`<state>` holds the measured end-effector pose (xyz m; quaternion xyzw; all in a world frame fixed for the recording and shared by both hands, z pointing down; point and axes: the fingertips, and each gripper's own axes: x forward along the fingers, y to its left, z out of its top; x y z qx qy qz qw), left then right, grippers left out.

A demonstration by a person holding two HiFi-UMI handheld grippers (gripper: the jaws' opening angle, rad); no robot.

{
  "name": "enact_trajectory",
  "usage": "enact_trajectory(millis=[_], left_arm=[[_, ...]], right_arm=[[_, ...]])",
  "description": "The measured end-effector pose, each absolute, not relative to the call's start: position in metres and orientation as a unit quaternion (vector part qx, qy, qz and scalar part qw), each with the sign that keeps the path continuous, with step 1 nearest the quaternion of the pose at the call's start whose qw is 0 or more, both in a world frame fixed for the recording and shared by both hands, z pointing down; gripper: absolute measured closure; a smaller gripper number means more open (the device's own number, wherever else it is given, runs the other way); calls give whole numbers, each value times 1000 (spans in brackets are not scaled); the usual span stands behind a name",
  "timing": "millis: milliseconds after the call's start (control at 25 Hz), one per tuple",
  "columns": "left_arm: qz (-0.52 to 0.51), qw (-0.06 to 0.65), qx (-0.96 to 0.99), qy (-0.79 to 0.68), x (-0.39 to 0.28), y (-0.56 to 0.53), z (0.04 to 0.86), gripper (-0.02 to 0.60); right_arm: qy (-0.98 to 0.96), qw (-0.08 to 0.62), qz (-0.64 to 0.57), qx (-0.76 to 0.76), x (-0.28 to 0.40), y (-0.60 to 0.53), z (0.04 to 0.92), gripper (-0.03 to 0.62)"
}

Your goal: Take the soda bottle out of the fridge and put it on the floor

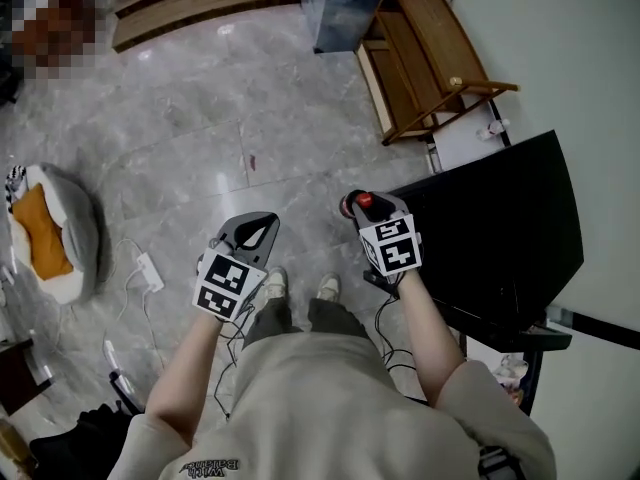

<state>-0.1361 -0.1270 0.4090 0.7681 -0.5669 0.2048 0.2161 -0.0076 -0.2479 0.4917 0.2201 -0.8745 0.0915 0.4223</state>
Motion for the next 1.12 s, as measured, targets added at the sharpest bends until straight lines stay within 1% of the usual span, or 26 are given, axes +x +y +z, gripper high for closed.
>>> enact_trajectory(millis=[240, 480, 680, 880, 1120], left_arm=[[210, 236, 733, -602, -180, -106, 424, 575], [215, 252, 702, -630, -218, -85, 455, 575], [227, 253, 681, -648, -243, -76, 491, 575], [234, 274, 663, -656, -266, -68, 543, 575], [230, 306, 652, -655, -281, -56, 615, 575]], right_arm=[[-885, 439, 67, 141, -85, -223, 513, 477], [-885, 459, 40, 64, -144, -190, 537, 477], [-879, 475, 29, 23, -173, -164, 571, 477], [-871, 490, 27, -2, -194, -145, 615, 477], [-857, 512, 51, -7, -207, -137, 691, 477]])
